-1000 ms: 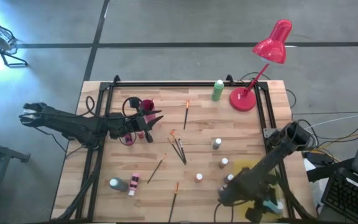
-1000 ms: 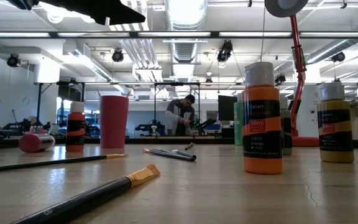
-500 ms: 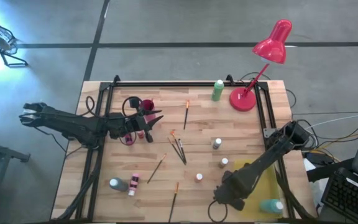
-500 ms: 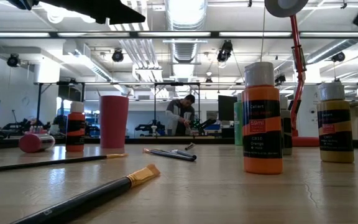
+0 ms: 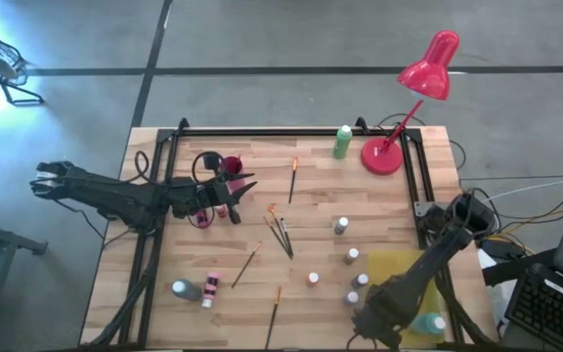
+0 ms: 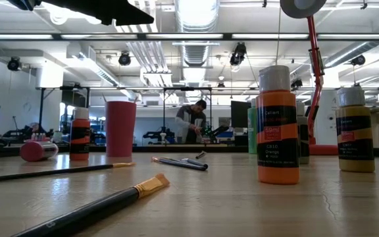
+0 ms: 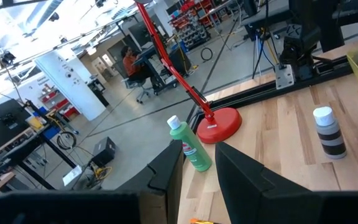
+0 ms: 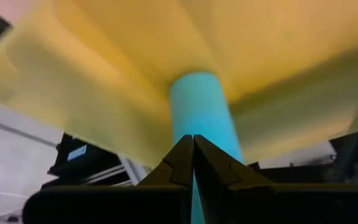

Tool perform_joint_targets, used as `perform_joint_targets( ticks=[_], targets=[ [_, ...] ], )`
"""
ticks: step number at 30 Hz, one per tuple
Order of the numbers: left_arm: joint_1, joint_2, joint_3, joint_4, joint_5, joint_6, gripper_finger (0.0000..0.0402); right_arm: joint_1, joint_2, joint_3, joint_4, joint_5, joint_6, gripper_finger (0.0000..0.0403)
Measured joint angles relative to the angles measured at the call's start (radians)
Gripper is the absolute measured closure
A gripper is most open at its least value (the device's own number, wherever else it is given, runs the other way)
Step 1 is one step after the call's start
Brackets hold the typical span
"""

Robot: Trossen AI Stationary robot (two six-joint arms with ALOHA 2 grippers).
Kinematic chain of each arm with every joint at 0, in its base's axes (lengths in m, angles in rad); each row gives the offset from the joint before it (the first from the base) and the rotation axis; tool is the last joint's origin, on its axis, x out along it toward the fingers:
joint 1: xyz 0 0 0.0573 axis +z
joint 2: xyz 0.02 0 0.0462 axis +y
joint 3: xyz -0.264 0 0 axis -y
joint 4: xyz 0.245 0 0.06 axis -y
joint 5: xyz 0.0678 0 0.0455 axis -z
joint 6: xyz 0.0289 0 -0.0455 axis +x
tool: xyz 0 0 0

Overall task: Pick & Place Paint Supplies
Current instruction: Put the light blue paint bottle into the yellow bin

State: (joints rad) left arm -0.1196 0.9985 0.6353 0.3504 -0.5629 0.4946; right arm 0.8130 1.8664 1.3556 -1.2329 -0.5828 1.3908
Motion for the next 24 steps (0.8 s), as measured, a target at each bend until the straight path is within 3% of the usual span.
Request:
perform_joint_targets(
  ticks=[24],
  targets=[
    [-0.001, 0.0, 0.0, 0.0, 0.001, -0.005, 0.03, 0.034, -0.001, -0.076, 0.043, -0.098, 0.02, 0.0395]
  ],
)
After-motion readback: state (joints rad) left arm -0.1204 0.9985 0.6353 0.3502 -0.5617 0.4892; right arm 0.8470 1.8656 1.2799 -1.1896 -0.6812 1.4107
